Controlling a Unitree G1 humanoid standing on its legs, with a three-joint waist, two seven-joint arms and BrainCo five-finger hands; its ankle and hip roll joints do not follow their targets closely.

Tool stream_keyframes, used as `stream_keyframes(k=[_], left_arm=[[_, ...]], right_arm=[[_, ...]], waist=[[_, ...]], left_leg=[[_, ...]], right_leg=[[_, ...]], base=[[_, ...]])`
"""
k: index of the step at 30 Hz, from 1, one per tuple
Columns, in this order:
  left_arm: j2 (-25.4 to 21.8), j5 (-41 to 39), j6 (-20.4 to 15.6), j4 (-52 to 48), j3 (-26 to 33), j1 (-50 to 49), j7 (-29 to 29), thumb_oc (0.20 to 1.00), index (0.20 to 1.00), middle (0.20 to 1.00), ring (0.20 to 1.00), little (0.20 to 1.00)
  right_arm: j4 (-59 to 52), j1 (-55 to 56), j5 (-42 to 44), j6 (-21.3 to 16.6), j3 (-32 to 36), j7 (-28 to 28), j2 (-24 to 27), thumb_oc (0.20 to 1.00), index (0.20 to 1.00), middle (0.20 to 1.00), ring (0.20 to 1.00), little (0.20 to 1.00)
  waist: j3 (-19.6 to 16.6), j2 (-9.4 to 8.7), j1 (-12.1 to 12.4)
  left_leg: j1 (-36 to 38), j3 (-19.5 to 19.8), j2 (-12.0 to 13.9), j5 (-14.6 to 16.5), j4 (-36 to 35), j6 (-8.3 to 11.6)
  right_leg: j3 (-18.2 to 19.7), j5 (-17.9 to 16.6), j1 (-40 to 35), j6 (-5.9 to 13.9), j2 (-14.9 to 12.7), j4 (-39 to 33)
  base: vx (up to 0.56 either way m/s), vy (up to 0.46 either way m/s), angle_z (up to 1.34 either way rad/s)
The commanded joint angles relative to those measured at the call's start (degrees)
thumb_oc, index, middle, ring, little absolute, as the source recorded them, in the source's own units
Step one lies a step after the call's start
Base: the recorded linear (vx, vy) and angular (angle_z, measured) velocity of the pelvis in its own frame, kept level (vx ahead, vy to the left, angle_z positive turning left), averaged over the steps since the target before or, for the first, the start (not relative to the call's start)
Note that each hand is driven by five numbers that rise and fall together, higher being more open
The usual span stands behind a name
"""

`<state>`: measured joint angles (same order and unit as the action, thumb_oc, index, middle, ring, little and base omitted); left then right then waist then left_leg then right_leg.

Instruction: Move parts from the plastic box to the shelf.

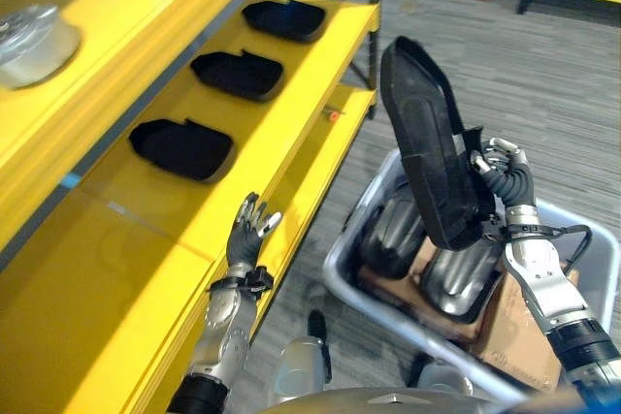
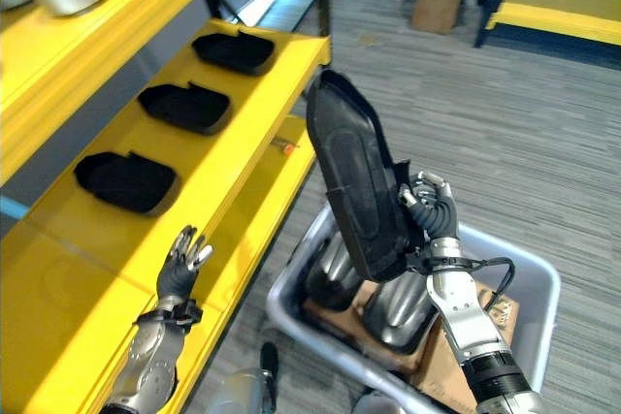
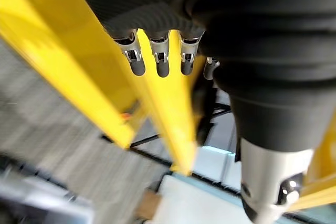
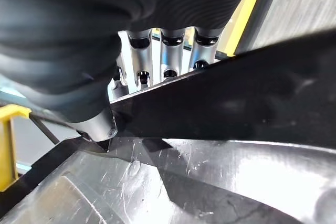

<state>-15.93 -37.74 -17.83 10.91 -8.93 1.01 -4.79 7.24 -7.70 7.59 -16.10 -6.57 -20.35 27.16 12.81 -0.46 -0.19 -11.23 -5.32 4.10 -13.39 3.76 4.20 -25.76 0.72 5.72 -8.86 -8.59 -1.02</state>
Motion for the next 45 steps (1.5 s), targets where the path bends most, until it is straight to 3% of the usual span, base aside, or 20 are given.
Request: stream_keyframes(k=[1,2,3,6,14,21,23,25,27,28,29,30,31,32,33,35,37,45], left_arm=[[-0.6,-0.7,-1.3,-1.0,0.9,-1.7,0.4,1.0,1.0,1.0,1.0,1.0],[-0.5,-0.5,-1.0,-0.9,0.6,-1.7,0.7,1.0,1.0,1.0,1.0,1.0],[-1.3,0.1,-0.8,-1.1,0.9,-2.0,0.8,1.0,1.0,1.0,1.0,1.0],[-2.3,1.7,-0.6,-1.8,2.3,-2.6,0.6,1.0,1.0,1.0,1.0,1.0],[-2.9,3.5,0.0,-3.3,3.8,-4.2,1.4,1.0,1.0,1.0,1.0,1.0],[-3.0,4.2,0.1,-4.1,4.2,-4.8,1.5,1.0,1.0,1.0,1.0,1.0],[-3.2,4.6,0.2,-4.2,4.3,-5.2,1.5,1.0,1.0,1.0,1.0,1.0],[-3.3,4.8,0.3,-4.3,4.3,-5.2,1.6,1.0,1.0,1.0,1.0,1.0],[-3.7,5.3,0.4,-4.5,4.3,-5.1,1.4,1.0,1.0,1.0,1.0,1.0],[-3.8,5.6,0.2,-4.4,4.1,-5.1,1.4,1.0,1.0,1.0,1.0,1.0],[-3.8,5.5,0.0,-4.1,4.0,-5.1,1.4,1.0,1.0,1.0,1.0,1.0],[-3.9,5.5,-0.2,-3.9,3.9,-5.1,1.5,1.0,1.0,1.0,1.0,1.0],[-3.8,5.7,-0.1,-3.6,3.0,-4.3,2.0,1.0,1.0,1.0,1.0,1.0],[-3.8,5.7,-0.1,-3.6,3.0,-4.3,2.0,1.0,1.0,1.0,1.0,1.0],[-3.6,5.9,0.0,-3.5,2.4,-3.6,2.4,1.0,1.0,1.0,1.0,1.0],[-3.6,6.0,0.0,-3.6,2.2,-3.4,2.5,1.0,1.0,1.0,1.0,1.0],[-3.2,6.4,-0.1,-3.9,2.0,-3.3,2.4,1.0,1.0,1.0,1.0,1.0],[-3.0,4.9,0.2,-4.4,1.7,-4.0,2.5,1.0,1.0,1.0,1.0,1.0]], right_arm=[[-2.1,-1.3,1.0,-3.6,3.3,-1.0,0.4,0.2,0.2,0.2,0.2,0.2],[-2.0,-0.4,0.8,-3.4,4.2,-1.2,0.2,0.2,0.2,0.2,0.2,0.2],[-1.9,0.6,1.3,-3.1,4.7,-1.2,-0.9,0.2,0.2,0.2,0.2,0.2],[-0.6,1.2,1.4,-2.3,5.1,-1.0,-2.7,0.2,0.2,0.2,0.2,0.2],[1.2,1.5,1.1,-1.0,5.3,-0.2,-4.6,0.2,0.2,0.2,0.2,0.2],[1.9,1.3,0.9,-0.5,4.6,-0.1,-5.6,0.2,0.2,0.2,0.2,0.2],[2.2,1.5,1.0,-0.3,4.5,-0.1,-6.0,0.2,0.2,0.2,0.2,0.2],[2.3,1.7,1.0,-0.2,4.4,-0.1,-6.3,0.2,0.2,0.2,0.2,0.2],[2.3,2.4,1.0,0.0,4.1,0.2,-6.9,0.2,0.2,0.2,0.2,0.2],[2.2,2.6,1.2,0.0,3.9,0.7,-6.9,0.2,0.2,0.2,0.2,0.2],[2.0,2.9,1.4,0.0,3.8,1.1,-6.8,0.2,0.2,0.2,0.2,0.2],[1.9,3.2,1.6,0.0,3.8,1.4,-6.7,0.2,0.2,0.2,0.2,0.2],[1.4,4.4,2.3,-0.6,4.4,2.2,-6.0,0.2,0.2,0.2,0.2,0.2],[1.4,4.5,2.3,-0.6,4.4,2.2,-5.9,0.2,0.2,0.2,0.2,0.2],[1.1,5.3,2.8,-1.0,4.8,2.6,-5.6,0.2,0.2,0.2,0.2,0.2],[0.8,5.4,2.8,-1.1,5.1,2.8,-5.4,0.2,0.2,0.2,0.2,0.2],[1.1,6.1,3.2,-1.6,5.6,3.1,-5.9,0.2,0.2,0.2,0.2,0.2],[1.9,6.0,4.0,-1.8,5.9,3.5,-5.8,0.2,0.2,0.2,0.2,0.2]], waist=[[-3.2,2.28,1.6],[-3.6,2.39,1.4],[-4.1,1.92,2.1],[-4.9,0.52,3.5],[-7.0,-2.18,6.1],[-7.8,-3.15,7.3],[-8.4,-3.4,7.7],[-8.5,-3.5,7.8],[-8.5,-3.34,7.2],[-8.0,-3.49,6.2],[-7.8,-2.87,4.4],[-7.7,-2.66,4.0],[-6.8,-2.13,1.2],[-6.8,-2.09,1.3],[-6.2,-2.05,-0.7],[-6.0,-2.23,-0.9],[-6.0,-3.04,-0.6],[-8.2,-3.46,0.0]], left_leg=[[11.9,-2.4,11.8,11.4,1.1,3.0],[12.2,-3.5,11.4,12.1,-1.4,2.99],[12.4,-2.6,8.8,13.8,-2.3,2.03],[12.1,-1.8,5.5,15.5,-2.9,0.46],[10.9,1.1,0.3,17.6,-2.5,-1.75],[10.1,2.6,-2.4,17.9,-2.8,-2.73],[10.0,3.7,-4.4,18.1,-3.4,-3.45],[10.0,4.4,-5.4,18.3,-3.6,-4.04],[11.1,6.0,-6.7,18.4,-4.4,-5.12],[11.0,6.7,-8.1,17.0,-4.7,-6.32],[11.6,8.3,-8.1,16.6,-5.2,-6.69],[11.8,8.5,-7.9,16.3,-5.5,-6.76],[12.0,11.5,-8.2,15.5,-5.2,-7.26],[12.0,11.5,-8.2,15.6,-5.2,-7.21],[12.2,13.5,-8.3,15.4,-4.7,-7.31],[12.0,13.8,-8.4,15.6,-4.1,-7.2],[11.6,14.1,-9.1,16.1,-3.1,-6.66],[11.0,15.0,-7.8,16.4,-2.4,-5.56]], right_leg=[[-4.7,2.5,-2.1,13.96,-6.4,12.8],[-5.4,1.9,-2.4,14.63,-7.4,13.2],[-5.8,0.0,-3.5,16.07,-9.5,12.9],[-7.3,-2.8,-5.0,18.22,-13.1,12.6],[-9.4,-8.6,-8.4,21.58,-16.3,8.8],[-10.5,-12.0,-9.8,22.88,-17.8,6.5],[-10.9,-13.7,-10.6,23.34,-18.9,5.7],[-10.3,-14.3,-10.6,23.47,-19.6,6.2],[-6.3,-14.5,-10.1,23.16,-20.1,8.2],[0.5,-14.8,-7.2,21.5,-19.2,9.8],[9.8,-12.4,-5.0,19.93,-15.3,9.9],[14.0,-11.1,-3.6,19.21,-13.1,9.8],[25.2,-6.4,-0.6,17.87,-5.1,12.2],[25.3,-6.1,-0.4,17.8,-5.0,12.7],[30.9,-2.7,0.7,17.0,0.1,13.7],[31.2,-2.1,1.0,16.7,0.9,13.3],[28.0,-1.9,-1.5,17.07,-0.5,10.3],[25.5,-0.6,-4.6,16.91,-0.9,6.7]], base=[[0.05,0.168,1.92],[0.1,0.332,1.21],[0.08,0.303,1.02],[0.06,0.268,0.5],[0.03,0.124,0.31],[0.01,0.101,0.03],[0.02,0.194,0.43],[0.05,0.159,0.55],[0.04,0.245,0.63],[0.0,0.229,0.62],[-0.02,0.165,0.62],[0.06,0.113,0.76],[0.04,0.064,0.6],[0.04,0.041,0.7],[0.01,-0.022,0.82],[0.02,-0.041,1.07],[0.04,-0.101,0.59],[0.03,-0.091,0.14]])
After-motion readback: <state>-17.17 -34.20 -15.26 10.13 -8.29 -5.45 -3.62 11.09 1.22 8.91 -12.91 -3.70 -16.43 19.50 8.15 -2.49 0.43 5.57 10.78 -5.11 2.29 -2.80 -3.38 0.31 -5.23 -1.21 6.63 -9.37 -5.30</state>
